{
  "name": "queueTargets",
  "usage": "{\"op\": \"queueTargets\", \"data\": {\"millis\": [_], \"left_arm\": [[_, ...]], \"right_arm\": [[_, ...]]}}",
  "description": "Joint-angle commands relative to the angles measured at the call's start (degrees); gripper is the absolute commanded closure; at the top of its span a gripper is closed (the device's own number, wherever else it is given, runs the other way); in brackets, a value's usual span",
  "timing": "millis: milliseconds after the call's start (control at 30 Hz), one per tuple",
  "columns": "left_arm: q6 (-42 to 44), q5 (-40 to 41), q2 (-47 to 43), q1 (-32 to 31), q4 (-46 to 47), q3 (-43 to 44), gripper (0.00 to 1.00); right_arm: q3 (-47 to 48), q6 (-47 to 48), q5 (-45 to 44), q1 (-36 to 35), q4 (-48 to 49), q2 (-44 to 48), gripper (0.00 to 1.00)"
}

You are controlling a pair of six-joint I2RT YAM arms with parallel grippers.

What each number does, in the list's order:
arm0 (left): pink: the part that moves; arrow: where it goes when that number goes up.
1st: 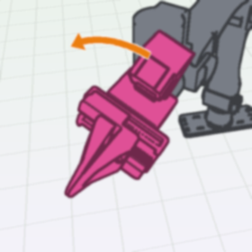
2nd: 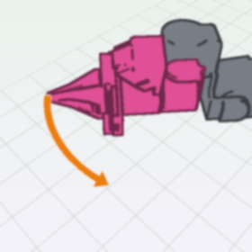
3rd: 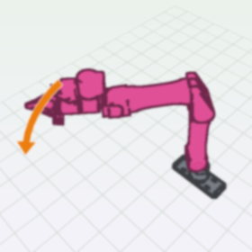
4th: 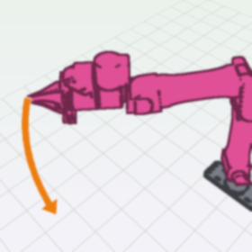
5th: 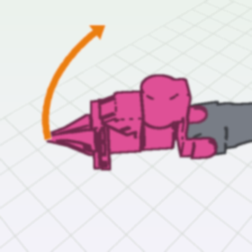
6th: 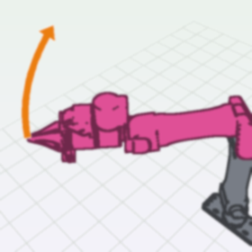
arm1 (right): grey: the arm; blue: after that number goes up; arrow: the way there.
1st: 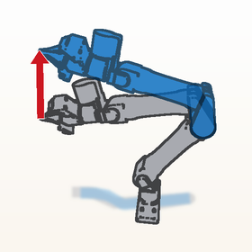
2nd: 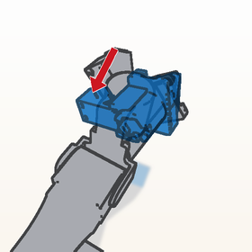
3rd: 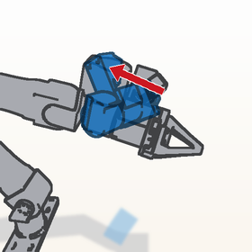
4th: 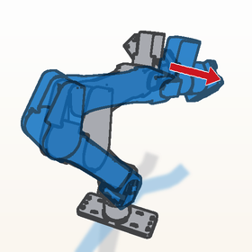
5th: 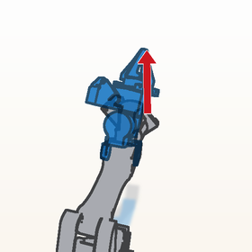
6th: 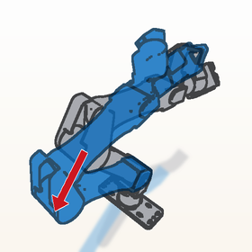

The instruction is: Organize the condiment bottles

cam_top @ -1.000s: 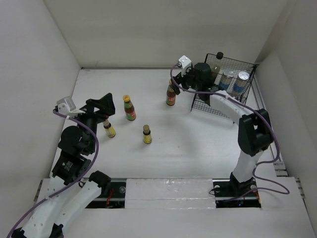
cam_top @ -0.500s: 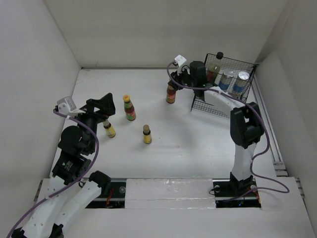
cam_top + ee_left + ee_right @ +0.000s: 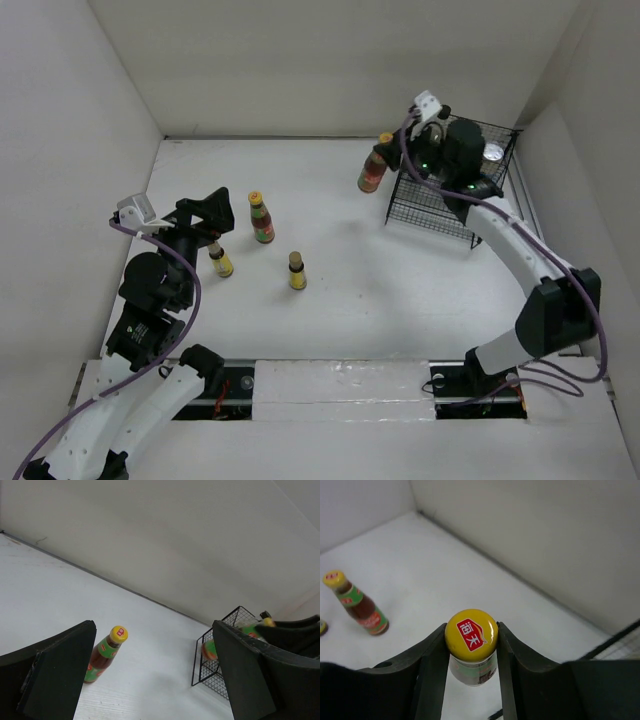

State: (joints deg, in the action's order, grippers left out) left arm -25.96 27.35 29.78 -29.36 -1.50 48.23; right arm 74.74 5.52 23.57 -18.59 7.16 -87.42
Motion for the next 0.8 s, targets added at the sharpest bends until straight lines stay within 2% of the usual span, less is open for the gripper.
{"op": "queueTargets", "data": {"millis": [0, 233, 367, 767], "left_arm": [[0.82, -0.81, 0.28, 0.27, 2.9, -0.24, 0.01], [0.82, -1.34, 0.28, 0.27, 2.9, -0.24, 0.01], [0.82, -1.34, 0.28, 0.27, 2.9, -0.24, 0.01], [0.82, -1.34, 0.28, 0.27, 2.9, -0.24, 0.01]], "right_arm": [[0.15, -4.02, 1.64, 6.17, 12.18, 6.64, 0.8], [-0.57, -6.66, 2.36, 13.39, 13.41, 7.88, 0.81], [1.81, -6.66, 2.35, 16.29, 12.71, 5.25, 0.81], [3.83, -5.52, -0.9, 16.83, 12.71, 0.59, 0.81]]}}
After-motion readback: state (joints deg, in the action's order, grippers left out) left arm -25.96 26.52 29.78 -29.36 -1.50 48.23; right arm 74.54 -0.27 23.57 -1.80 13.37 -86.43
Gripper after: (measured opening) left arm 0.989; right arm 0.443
